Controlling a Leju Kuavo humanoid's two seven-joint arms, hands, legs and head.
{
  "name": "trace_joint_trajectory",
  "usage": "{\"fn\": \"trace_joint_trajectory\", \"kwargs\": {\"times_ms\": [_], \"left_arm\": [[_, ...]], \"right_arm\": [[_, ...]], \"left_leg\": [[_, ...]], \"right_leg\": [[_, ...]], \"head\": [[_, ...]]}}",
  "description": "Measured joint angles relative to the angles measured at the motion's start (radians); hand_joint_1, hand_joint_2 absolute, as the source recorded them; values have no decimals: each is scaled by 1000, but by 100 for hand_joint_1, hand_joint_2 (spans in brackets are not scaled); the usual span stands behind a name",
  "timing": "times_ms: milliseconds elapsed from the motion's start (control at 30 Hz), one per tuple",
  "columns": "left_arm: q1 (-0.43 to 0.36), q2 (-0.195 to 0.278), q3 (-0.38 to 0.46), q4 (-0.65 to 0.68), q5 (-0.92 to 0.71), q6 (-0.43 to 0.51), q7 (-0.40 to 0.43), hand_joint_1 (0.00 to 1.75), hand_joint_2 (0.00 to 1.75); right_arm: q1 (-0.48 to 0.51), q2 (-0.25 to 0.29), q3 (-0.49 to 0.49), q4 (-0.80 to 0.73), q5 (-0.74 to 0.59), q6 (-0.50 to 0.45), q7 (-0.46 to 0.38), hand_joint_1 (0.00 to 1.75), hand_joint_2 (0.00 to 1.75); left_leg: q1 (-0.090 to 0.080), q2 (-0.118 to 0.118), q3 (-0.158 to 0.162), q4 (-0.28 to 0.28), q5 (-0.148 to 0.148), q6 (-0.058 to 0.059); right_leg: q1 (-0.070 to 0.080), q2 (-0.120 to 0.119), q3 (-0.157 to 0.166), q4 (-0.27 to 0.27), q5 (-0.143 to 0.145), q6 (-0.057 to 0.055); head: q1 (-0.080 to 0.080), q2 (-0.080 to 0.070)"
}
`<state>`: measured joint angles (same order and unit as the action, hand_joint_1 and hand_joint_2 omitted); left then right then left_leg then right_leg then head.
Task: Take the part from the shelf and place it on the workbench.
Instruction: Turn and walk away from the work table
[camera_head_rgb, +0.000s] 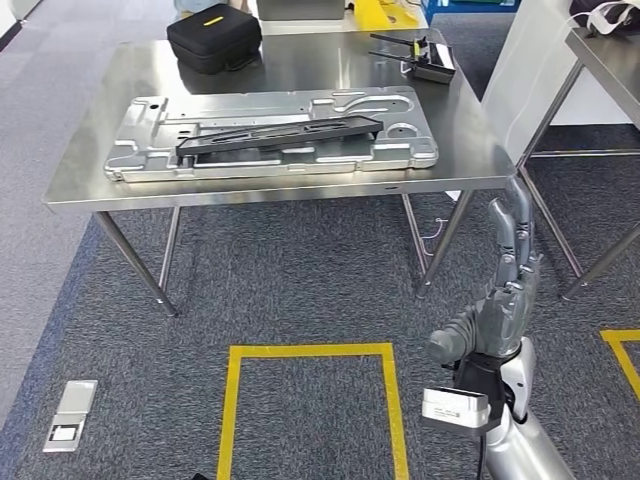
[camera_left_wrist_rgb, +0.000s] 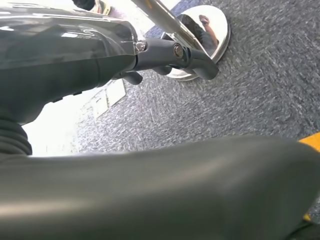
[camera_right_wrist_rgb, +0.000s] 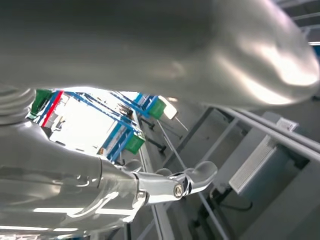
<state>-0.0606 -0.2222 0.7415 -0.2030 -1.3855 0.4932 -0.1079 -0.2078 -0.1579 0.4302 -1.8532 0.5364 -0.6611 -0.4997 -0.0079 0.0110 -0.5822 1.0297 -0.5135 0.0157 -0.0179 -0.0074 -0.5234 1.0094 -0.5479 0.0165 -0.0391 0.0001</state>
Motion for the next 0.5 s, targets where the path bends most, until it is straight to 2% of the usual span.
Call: {"fn": "trace_joint_trajectory", "kwargs": {"times_ms": [33, 100, 133, 167, 200, 233, 267, 333, 367, 400, 467, 500], "left_arm": [[0, 0, 0, 0, 0, 0, 0, 0, 0], [0, 0, 0, 0, 0, 0, 0, 0, 0], [1, 0, 0, 0, 0, 0, 1, 0, 0], [1, 0, 0, 0, 0, -1, 1, 0, 0], [1, 1, 0, 0, 0, -1, 2, 0, 0], [2, 1, 0, 0, 0, -1, 3, 0, 0], [1, 1, 0, 0, 0, -2, 3, 0, 0], [0, 1, 0, 0, 0, -2, 3, 0, 0], [-2, 1, 0, 0, 0, -2, 3, 0, 0], [-2, 1, 0, 0, 0, -2, 3, 0, 0], [-1, 0, 0, 0, 0, -3, 4, 0, 0], [0, 0, 0, 0, 0, -3, 4, 0, 0]], "right_arm": [[0, 0, 0, 0, 0, 0, 0, 0, 0], [0, 0, 1, 0, 0, 0, 0, 0, 0], [0, 0, 1, 0, 0, 0, 0, 0, 0], [1, 0, 1, 0, 0, 0, 0, 0, 0], [2, 0, 1, 0, -1, 0, 0, 0, 0], [3, 0, 1, 0, -1, 0, 0, 0, 0], [3, 0, 1, 0, -1, 0, 0, 0, 0], [3, 0, 1, 0, -2, 0, -1, 0, 0], [3, 0, 1, 0, -2, 0, -1, 0, 0], [3, 0, 1, 0, -3, 0, -1, 0, 0], [3, 1, 0, 0, -3, 0, -2, 0, 0], [3, 1, 0, 1, -4, 0, -2, 0, 0]], "left_leg": [[2, -1, -9, 17, -20, -7], [7, -2, -43, 109, -96, -20], [10, -2, -64, 174, -136, -24], [13, -2, -77, 230, -163, -28], [15, -2, -77, 257, -172, -30], [17, -2, -57, 245, -164, -32], [19, -2, -20, 196, -142, -32], [20, -4, 73, 50, -93, -30], [19, -6, 102, 0, -78, -26], [18, -8, 114, -25, -72, -21], [13, -9, 105, -26, -63, -8], [13, -7, 99, -25, -56, 0]], "right_leg": [[-2, -2, -6, -1, 7, -9], [-5, -7, -23, -2, 21, -20], [-5, -8, -33, -1, 27, -22], [-5, -9, -43, 1, 33, -21], [-5, -10, -52, 3, 39, -19], [-5, -10, -62, 6, 45, -17], [-6, -10, -70, 9, 49, -14], [-5, -9, -83, 16, 59, -6], [-4, -9, -88, 18, 64, 0], [-3, -9, -91, 20, 70, 6], [-4, -8, -96, 19, 84, 21], [-6, -7, -100, 21, 81, 27]], "head": [[0, 0], [0, 0], [-1, 0], [-1, 0], [-1, 0], [-1, 0], [-1, 0], [-1, 0], [0, 0], [0, 0], [0, 0], [0, 0]]}}
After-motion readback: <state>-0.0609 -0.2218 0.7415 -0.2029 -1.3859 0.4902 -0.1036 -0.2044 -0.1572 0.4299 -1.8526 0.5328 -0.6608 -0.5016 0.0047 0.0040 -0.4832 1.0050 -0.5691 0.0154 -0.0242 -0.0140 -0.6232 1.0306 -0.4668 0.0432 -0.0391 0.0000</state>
